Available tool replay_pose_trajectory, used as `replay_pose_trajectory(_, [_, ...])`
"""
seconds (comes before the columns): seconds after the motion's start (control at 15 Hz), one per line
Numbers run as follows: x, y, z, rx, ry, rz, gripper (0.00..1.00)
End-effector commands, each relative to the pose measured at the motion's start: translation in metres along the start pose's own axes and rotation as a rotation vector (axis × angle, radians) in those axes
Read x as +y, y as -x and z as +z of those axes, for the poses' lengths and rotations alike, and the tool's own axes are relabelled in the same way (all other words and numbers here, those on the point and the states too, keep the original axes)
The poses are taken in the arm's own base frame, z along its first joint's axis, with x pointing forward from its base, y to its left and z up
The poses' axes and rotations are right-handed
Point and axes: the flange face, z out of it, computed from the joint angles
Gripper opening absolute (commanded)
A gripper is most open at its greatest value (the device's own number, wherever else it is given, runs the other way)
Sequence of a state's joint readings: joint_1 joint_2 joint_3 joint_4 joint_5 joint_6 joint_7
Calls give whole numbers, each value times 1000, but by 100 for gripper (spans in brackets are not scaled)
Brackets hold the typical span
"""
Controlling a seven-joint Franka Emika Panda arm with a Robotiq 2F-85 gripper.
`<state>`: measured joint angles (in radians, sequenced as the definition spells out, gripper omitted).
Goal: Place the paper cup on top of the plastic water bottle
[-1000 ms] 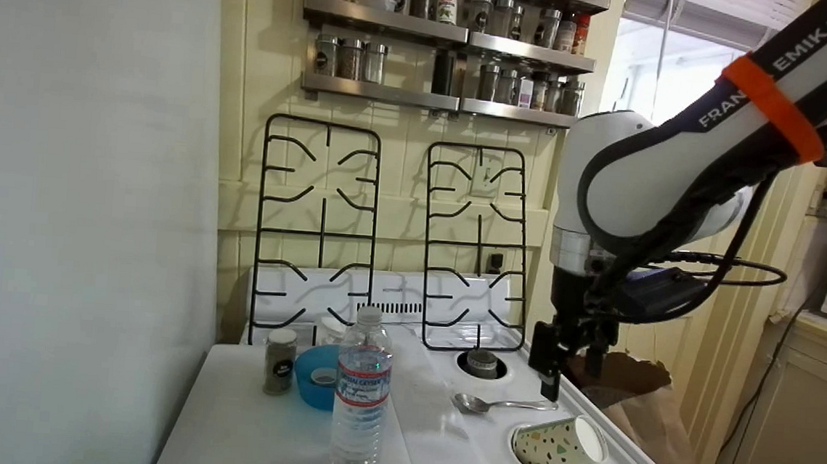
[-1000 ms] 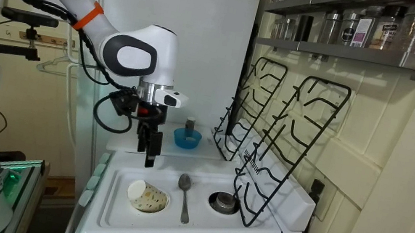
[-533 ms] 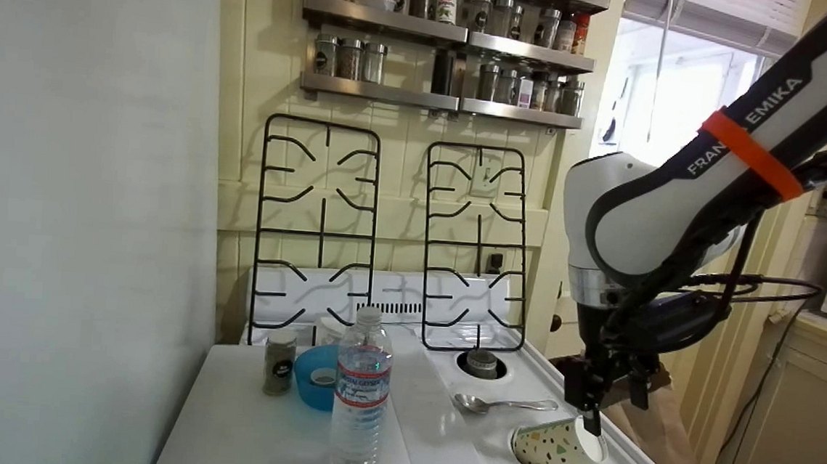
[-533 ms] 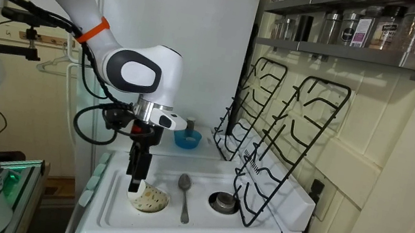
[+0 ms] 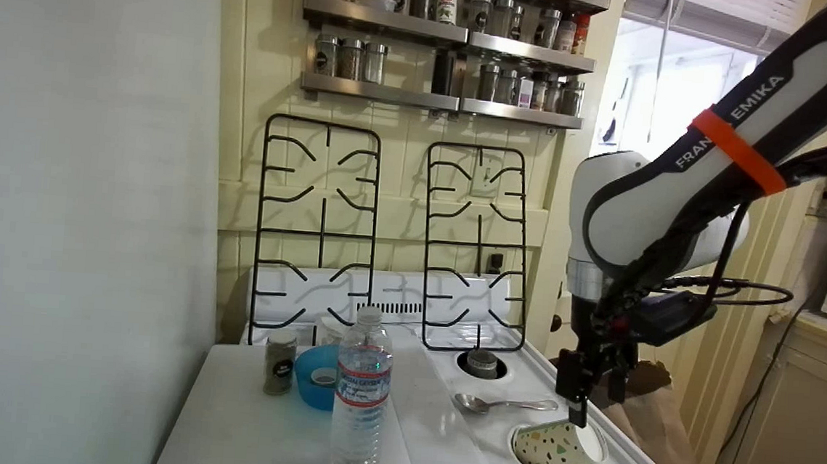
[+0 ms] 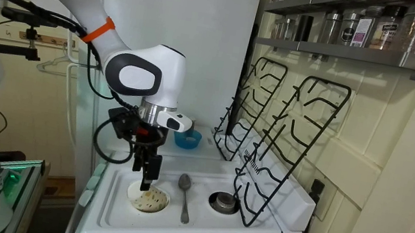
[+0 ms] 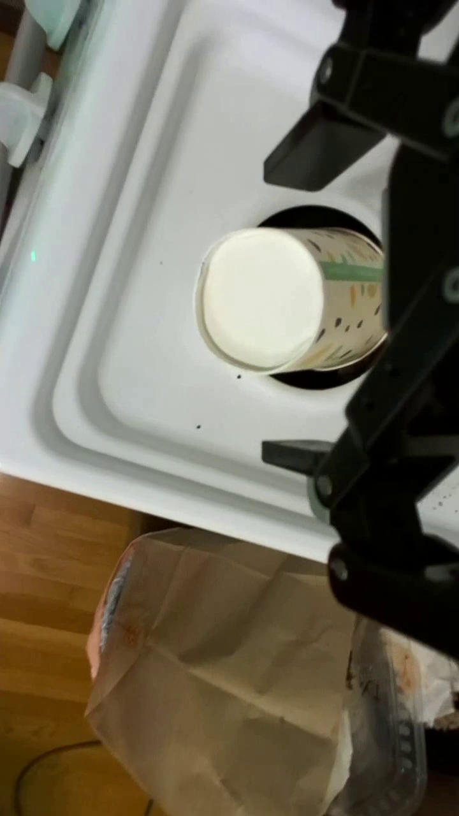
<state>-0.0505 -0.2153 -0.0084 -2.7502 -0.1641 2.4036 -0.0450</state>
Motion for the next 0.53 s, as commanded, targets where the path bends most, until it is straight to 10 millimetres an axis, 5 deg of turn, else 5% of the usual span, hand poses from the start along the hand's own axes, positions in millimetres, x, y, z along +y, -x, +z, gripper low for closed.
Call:
replay_pose_trajectory(0.0, [14,-6,10,67,-108,-127,100])
replay_pose_trajectory(0.47, [18,2,14,87,-247,-363,100])
